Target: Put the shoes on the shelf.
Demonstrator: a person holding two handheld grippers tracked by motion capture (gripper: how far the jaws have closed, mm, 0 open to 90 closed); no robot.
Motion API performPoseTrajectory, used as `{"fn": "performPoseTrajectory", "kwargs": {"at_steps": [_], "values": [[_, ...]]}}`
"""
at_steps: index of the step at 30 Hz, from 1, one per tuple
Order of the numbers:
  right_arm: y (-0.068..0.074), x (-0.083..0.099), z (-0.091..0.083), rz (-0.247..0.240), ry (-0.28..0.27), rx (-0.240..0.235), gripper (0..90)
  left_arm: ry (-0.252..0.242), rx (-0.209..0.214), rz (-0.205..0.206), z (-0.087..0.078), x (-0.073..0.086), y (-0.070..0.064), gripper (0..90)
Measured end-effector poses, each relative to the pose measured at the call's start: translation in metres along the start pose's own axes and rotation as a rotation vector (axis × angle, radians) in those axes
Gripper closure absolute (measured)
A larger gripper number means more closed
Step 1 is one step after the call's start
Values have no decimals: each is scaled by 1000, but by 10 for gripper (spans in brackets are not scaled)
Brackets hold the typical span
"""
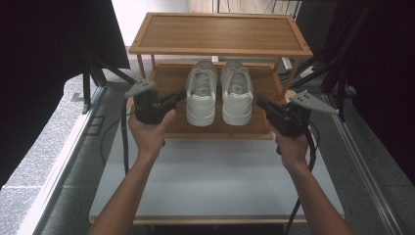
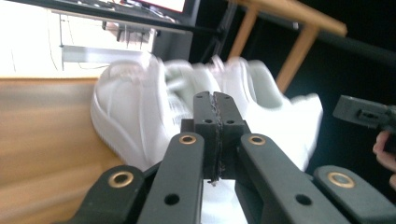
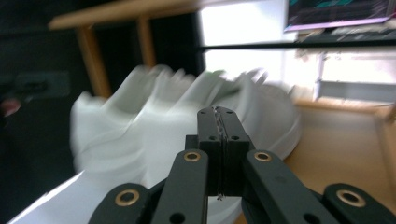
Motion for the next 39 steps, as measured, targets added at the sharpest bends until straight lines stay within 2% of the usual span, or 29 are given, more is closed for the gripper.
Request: {"fn": "performPoseTrajectory", "kwargs": {"at_steps": [3,5,7,9,12,14,16,21,24,28,29,30,31,32,33,34,35,37,39], "values": [[9,15,-9,-19,64,-51,893,43,27,14,-8,14,-7,900],[12,24,-10,-5,97,-74,894,80,29,35,-9,26,-9,900],[15,31,-6,-28,119,-71,894,108,22,32,-5,33,-7,900],[16,35,-1,-25,127,-61,894,123,33,8,0,39,-5,900],[16,40,6,-34,134,-55,895,118,44,3,5,41,-5,900],[17,40,9,-19,128,-64,895,121,56,-9,7,41,-4,900],[17,40,12,-15,132,-69,895,122,48,2,10,40,-4,899],[18,41,15,-2,134,-77,895,126,46,-22,17,39,-2,888],[17,40,15,13,136,-84,895,124,42,-19,19,40,-2,889],[16,40,15,23,135,-86,895,130,21,-11,22,38,-1,890],[16,40,15,24,137,-88,895,125,1,-6,23,37,1,892],[15,40,16,27,138,-92,895,128,-36,6,24,37,4,899],[15,40,16,33,141,-99,895,135,-46,-9,27,38,9,900],[15,40,15,36,144,-101,895,129,-37,-49,28,39,14,899],[15,40,15,34,147,-101,895,118,-20,-116,29,39,20,899],[14,40,15,35,145,-102,895,118,-14,-122,29,39,20,899],[14,40,15,37,146,-106,895,118,-12,-98,28,40,19,899],[13,40,15,40,144,-110,895,115,8,-94,26,40,15,899],[12,40,15,41,144,-114,895,119,28,-57,21,41,7,899]]}}
Point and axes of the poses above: each handheld gripper's, and its own axes: z roughly forward along the jaws, x roughly out of its underside, y roughly to its left, the point moved 2 cm from there along z, roughly forward along the jaws, and after that the axes turned 13 degrees about -y, right-handed, at the moved point
